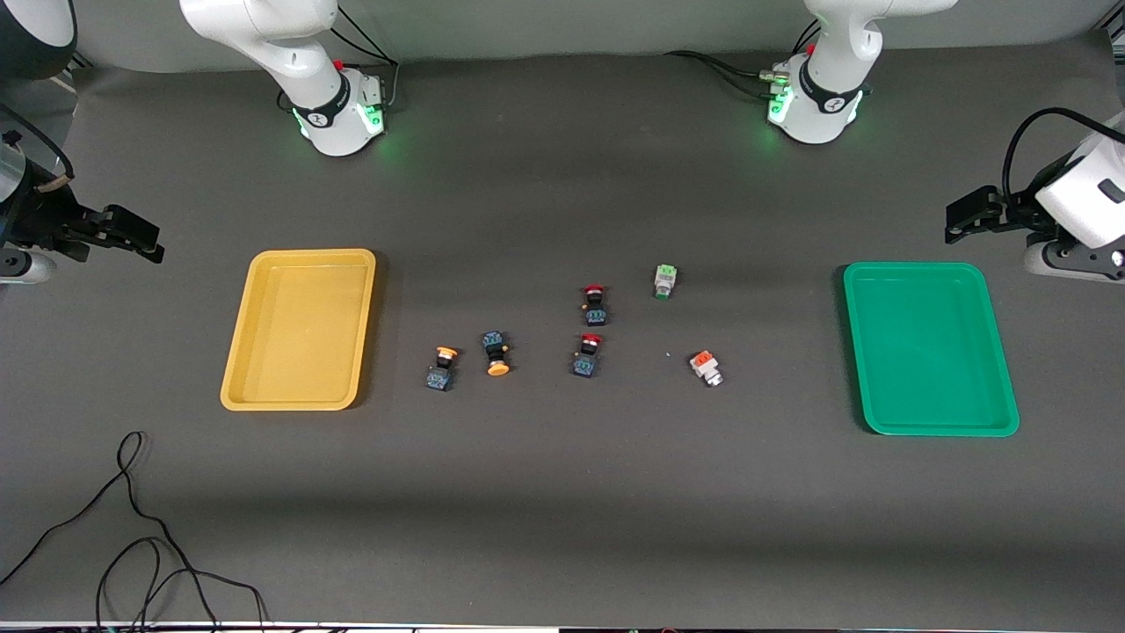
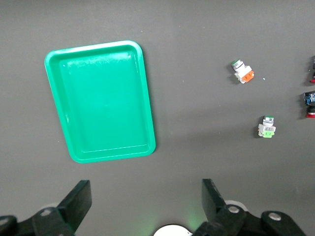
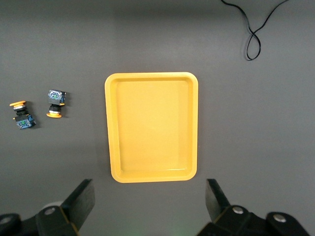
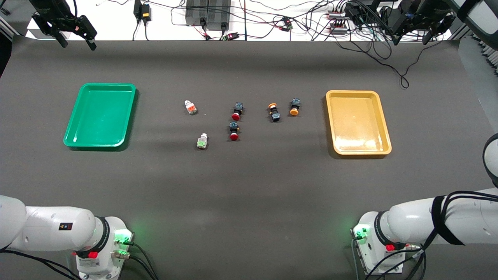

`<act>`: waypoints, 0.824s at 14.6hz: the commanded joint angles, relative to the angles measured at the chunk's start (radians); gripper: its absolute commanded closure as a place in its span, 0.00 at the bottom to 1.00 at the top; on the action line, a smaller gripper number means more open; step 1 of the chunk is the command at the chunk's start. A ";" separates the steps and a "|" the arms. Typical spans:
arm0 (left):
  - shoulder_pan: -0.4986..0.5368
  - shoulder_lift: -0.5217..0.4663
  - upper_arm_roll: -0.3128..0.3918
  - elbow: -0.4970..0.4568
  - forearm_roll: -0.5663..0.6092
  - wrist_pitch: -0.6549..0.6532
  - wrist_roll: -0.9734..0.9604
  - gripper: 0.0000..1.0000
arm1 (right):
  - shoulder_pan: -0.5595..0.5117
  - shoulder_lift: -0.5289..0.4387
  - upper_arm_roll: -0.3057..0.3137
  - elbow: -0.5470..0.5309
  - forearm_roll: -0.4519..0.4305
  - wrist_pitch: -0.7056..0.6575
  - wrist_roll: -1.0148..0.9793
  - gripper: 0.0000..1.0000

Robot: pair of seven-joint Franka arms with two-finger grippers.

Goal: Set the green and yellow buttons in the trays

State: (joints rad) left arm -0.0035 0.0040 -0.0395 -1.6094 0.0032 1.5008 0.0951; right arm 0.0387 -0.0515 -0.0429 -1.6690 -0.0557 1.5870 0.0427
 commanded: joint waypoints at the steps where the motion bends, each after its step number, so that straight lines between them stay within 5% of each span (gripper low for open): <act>1: -0.003 0.007 0.007 0.023 -0.002 -0.022 0.011 0.00 | 0.001 -0.001 -0.006 0.012 -0.010 -0.022 -0.014 0.00; 12: -0.003 0.007 0.009 0.014 -0.002 -0.042 0.015 0.00 | 0.004 0.022 0.005 0.031 -0.010 -0.021 0.002 0.00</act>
State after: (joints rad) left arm -0.0035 0.0041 -0.0354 -1.6097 0.0032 1.4865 0.0952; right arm 0.0400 -0.0450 -0.0418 -1.6674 -0.0557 1.5850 0.0427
